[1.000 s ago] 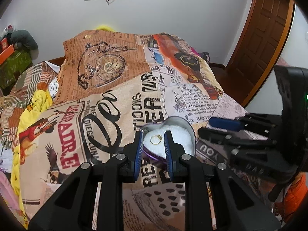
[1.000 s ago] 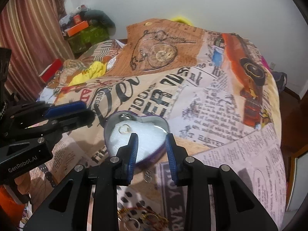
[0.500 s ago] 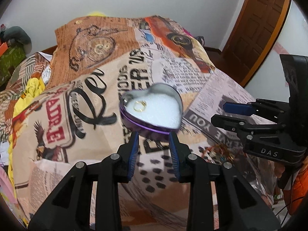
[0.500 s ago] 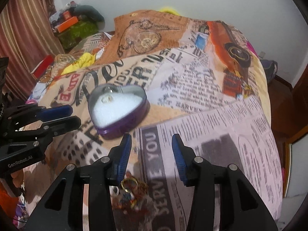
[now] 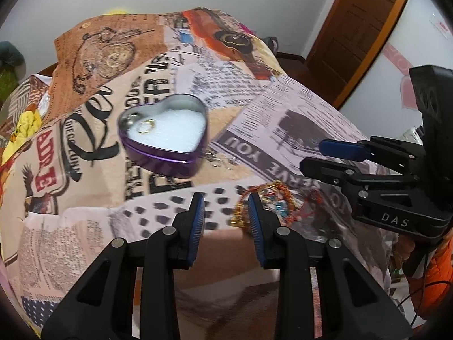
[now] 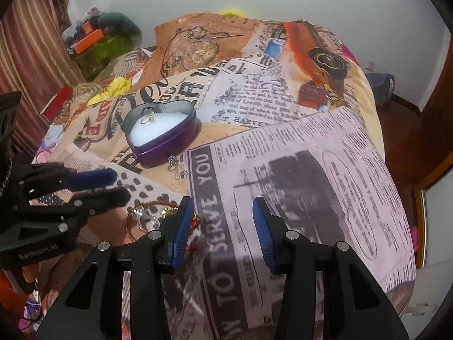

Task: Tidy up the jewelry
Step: 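Move the left tool to the red-and-gold beaded bracelet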

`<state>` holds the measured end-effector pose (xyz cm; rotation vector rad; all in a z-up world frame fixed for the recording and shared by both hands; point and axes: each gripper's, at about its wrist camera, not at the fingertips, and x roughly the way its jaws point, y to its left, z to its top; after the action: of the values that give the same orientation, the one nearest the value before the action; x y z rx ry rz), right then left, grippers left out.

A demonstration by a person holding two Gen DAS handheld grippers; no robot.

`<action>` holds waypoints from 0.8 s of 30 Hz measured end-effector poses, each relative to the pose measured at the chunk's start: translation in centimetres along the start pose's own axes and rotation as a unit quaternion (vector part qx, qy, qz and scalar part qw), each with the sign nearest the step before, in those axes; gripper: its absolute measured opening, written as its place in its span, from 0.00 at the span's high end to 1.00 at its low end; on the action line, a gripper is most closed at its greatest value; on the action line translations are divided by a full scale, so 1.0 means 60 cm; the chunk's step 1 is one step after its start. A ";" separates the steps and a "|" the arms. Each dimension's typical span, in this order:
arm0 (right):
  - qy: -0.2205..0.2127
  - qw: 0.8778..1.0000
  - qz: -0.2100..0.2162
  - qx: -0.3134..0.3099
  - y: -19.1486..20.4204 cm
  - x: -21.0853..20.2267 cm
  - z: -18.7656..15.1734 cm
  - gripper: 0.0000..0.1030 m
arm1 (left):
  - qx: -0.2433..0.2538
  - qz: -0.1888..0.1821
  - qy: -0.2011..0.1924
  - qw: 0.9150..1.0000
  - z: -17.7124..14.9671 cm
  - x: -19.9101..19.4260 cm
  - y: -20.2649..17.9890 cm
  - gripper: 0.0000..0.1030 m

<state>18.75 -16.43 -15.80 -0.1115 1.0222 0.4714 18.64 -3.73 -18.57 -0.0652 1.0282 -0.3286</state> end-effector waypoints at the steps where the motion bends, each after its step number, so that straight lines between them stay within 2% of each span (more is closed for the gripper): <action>1: -0.001 1.000 0.000 0.003 -0.003 -0.003 -0.003 0.62 | 0.002 -0.003 0.001 1.000 -0.001 0.001 -0.005 0.70; 8: -0.002 1.000 -0.005 0.011 -0.013 -0.014 -0.017 0.62 | 0.027 -0.010 0.018 0.999 -0.007 0.023 -0.040 0.70; 14: -0.001 1.000 -0.004 0.021 -0.018 -0.016 -0.023 0.62 | 0.049 0.014 0.008 0.999 -0.008 0.033 -0.051 0.70; 17: -0.003 1.000 -0.002 0.024 -0.018 -0.018 -0.025 0.61 | 0.052 0.025 0.005 0.998 -0.010 0.035 -0.051 0.70; 24: -0.006 1.000 0.001 0.020 -0.006 -0.019 -0.025 0.62 | 0.049 0.017 0.005 0.999 -0.012 0.038 -0.046 0.70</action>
<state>17.25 -17.60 -15.67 -0.0719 1.0203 0.4535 18.45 -6.93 -20.26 0.0422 1.0210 -0.3470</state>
